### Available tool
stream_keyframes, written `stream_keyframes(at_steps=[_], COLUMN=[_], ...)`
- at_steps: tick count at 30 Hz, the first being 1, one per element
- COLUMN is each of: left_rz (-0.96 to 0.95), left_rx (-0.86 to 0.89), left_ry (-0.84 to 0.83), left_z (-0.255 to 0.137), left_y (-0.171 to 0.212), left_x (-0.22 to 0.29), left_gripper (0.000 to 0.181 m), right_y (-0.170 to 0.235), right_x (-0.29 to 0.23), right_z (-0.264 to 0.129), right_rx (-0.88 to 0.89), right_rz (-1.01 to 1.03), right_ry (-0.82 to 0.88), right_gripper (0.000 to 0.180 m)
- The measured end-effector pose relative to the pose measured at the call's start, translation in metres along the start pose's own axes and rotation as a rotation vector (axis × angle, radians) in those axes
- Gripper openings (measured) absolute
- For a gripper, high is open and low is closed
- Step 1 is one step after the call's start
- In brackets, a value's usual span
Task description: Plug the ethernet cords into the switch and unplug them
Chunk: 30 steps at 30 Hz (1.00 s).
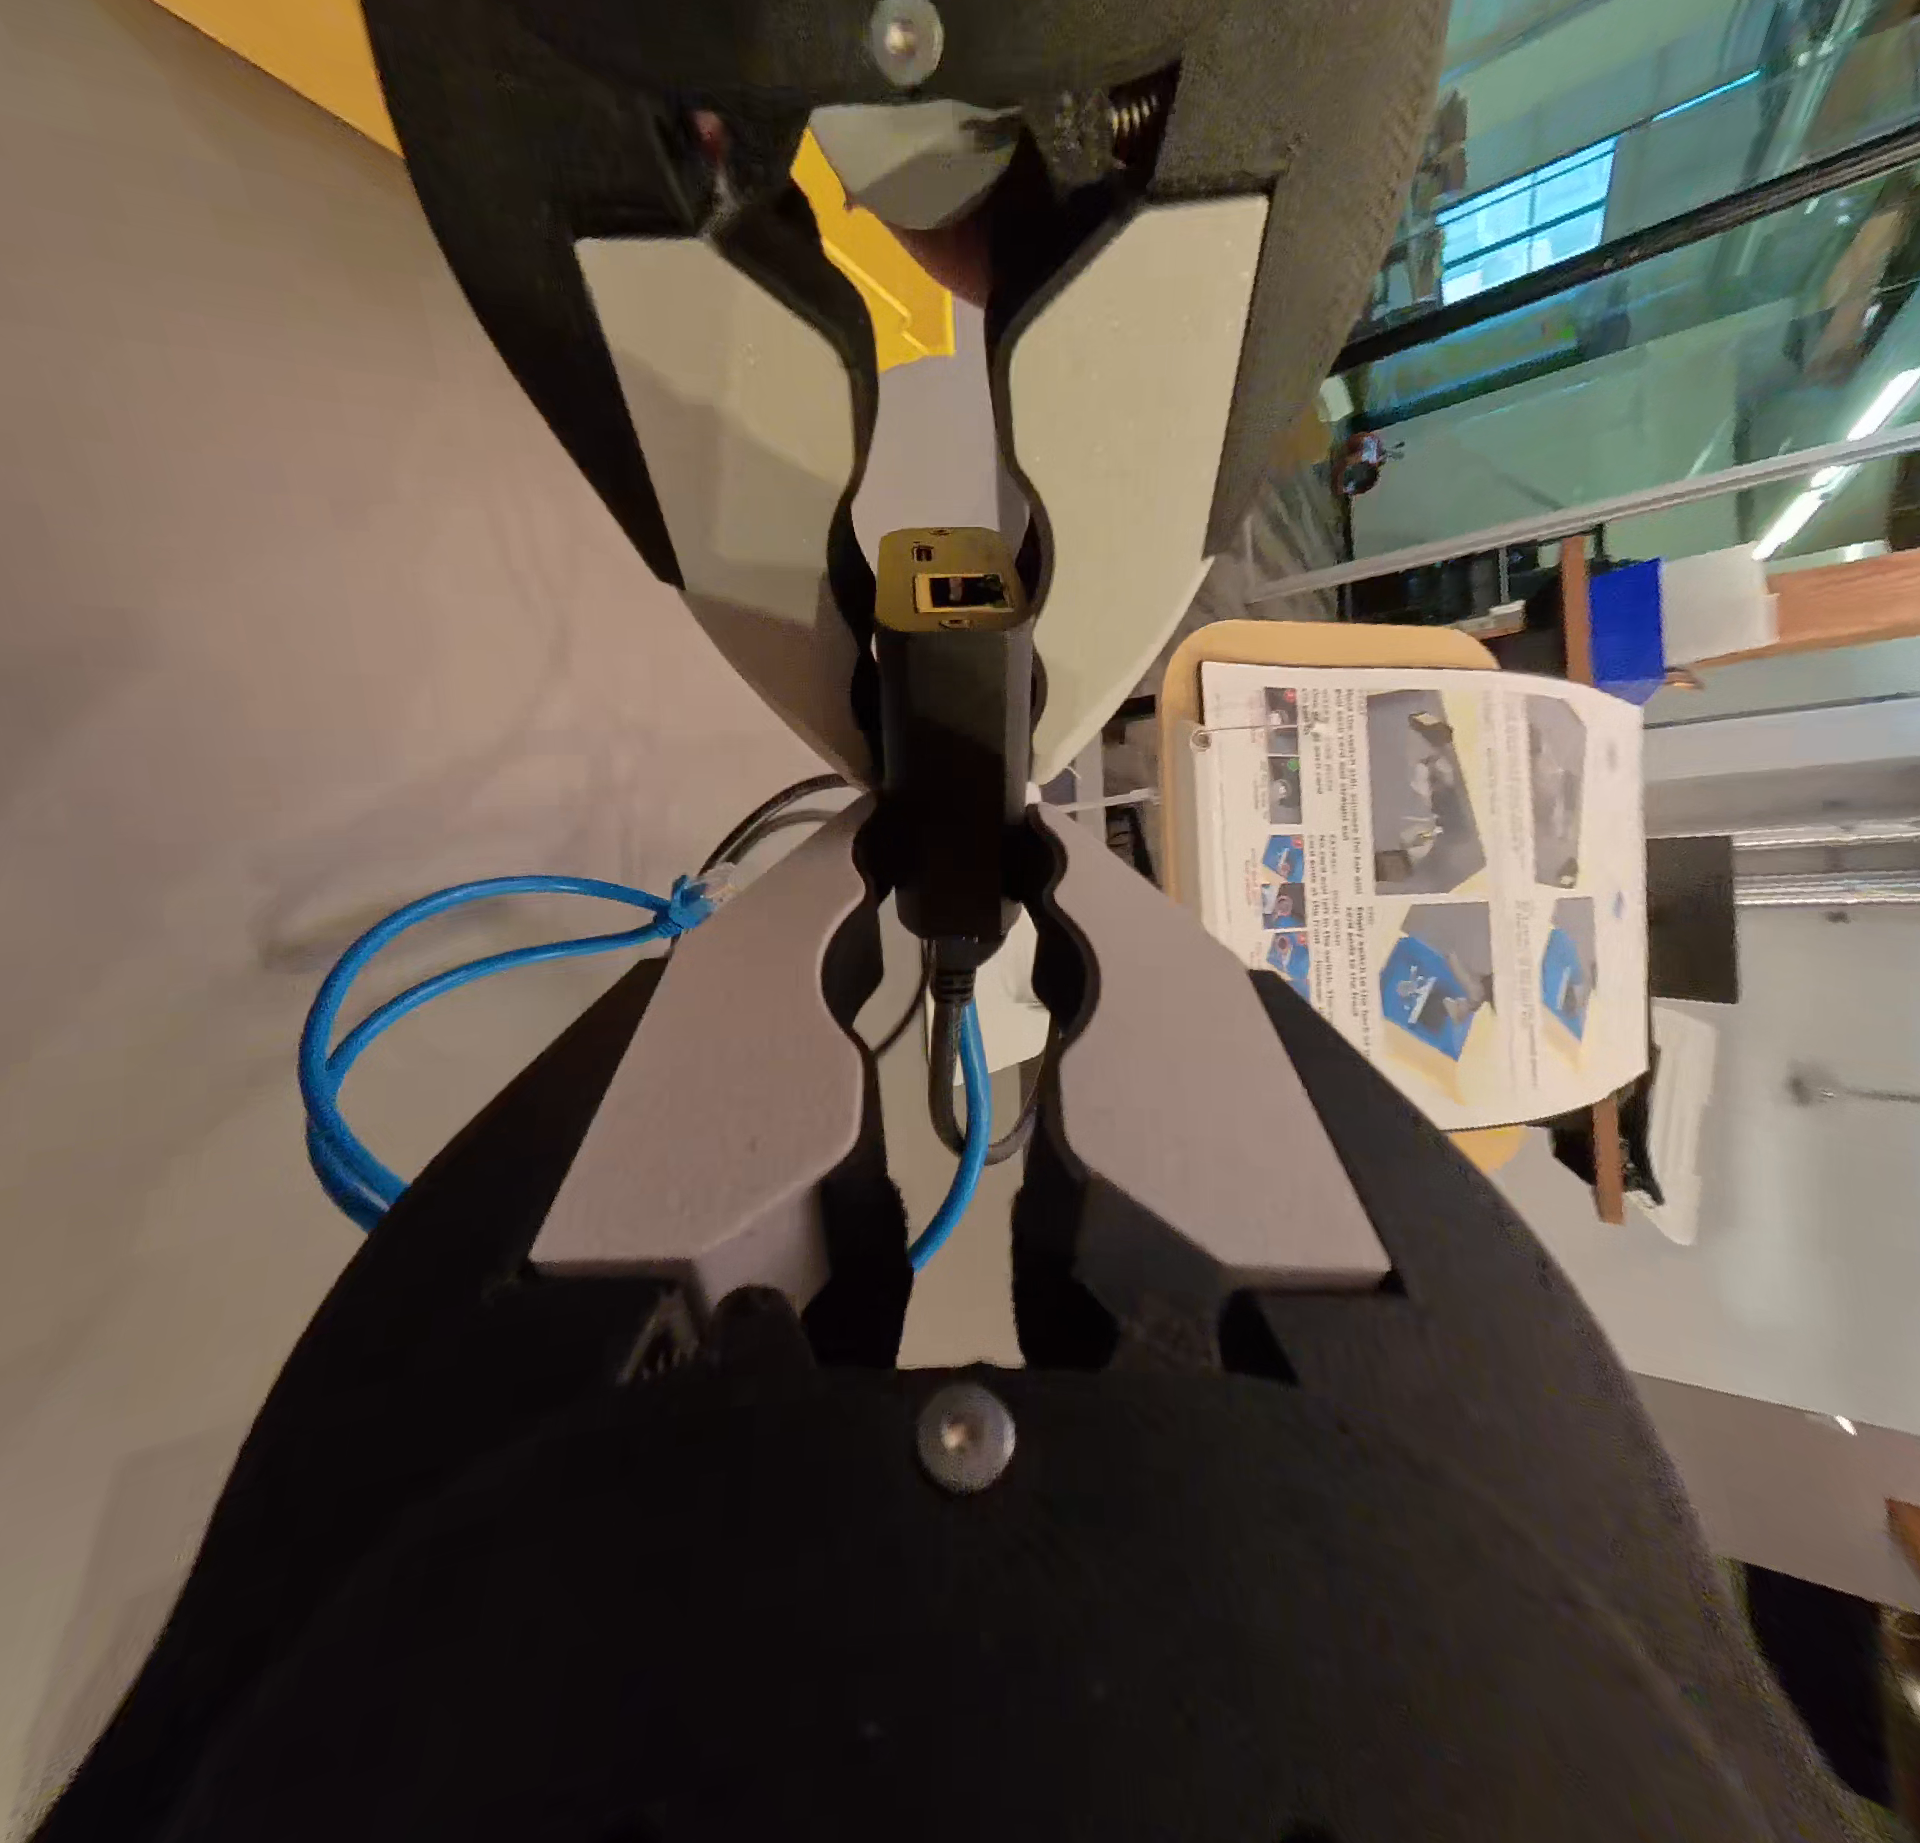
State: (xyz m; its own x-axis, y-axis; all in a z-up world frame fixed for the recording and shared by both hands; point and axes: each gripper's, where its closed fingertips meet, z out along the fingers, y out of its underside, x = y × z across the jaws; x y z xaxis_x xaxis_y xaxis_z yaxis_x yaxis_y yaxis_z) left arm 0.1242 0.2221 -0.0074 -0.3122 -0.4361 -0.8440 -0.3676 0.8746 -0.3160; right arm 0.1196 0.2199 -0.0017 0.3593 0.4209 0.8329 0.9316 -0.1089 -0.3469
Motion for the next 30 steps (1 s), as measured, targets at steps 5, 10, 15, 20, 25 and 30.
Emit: stream_keyframes(at_steps=[5,10,15,20,25,30], left_rz=[0.044,0.076,0.044,0.105,0.091,0.084], left_rx=[0.057,0.139,0.160,0.110,0.137,0.192], left_ry=[-0.057,-0.076,-0.086,-0.110,-0.126,-0.120], left_z=[-0.010,-0.018,-0.018,-0.016,-0.021,-0.021], left_y=[-0.006,-0.023,-0.023,-0.021,-0.022,-0.029], left_x=[-0.010,-0.009,-0.014,-0.012,-0.016,-0.014], left_gripper=[0.025,0.025,0.027,0.026,0.026,0.025], right_y=[0.003,0.021,0.020,0.016,0.009,-0.004], right_x=[0.009,0.008,0.011,0.011,0.018,0.012], right_z=[-0.013,-0.008,-0.013,-0.013,-0.027,-0.041], right_rx=[0.084,0.046,0.016,-0.017,0.109,0.218], right_rz=[0.105,0.082,0.044,0.014,0.114,0.057], right_ry=[-0.019,-0.016,0.042,0.087,0.092,0.069], right_gripper=[0.028,0.008,0.006,0.005,0.023,0.024])
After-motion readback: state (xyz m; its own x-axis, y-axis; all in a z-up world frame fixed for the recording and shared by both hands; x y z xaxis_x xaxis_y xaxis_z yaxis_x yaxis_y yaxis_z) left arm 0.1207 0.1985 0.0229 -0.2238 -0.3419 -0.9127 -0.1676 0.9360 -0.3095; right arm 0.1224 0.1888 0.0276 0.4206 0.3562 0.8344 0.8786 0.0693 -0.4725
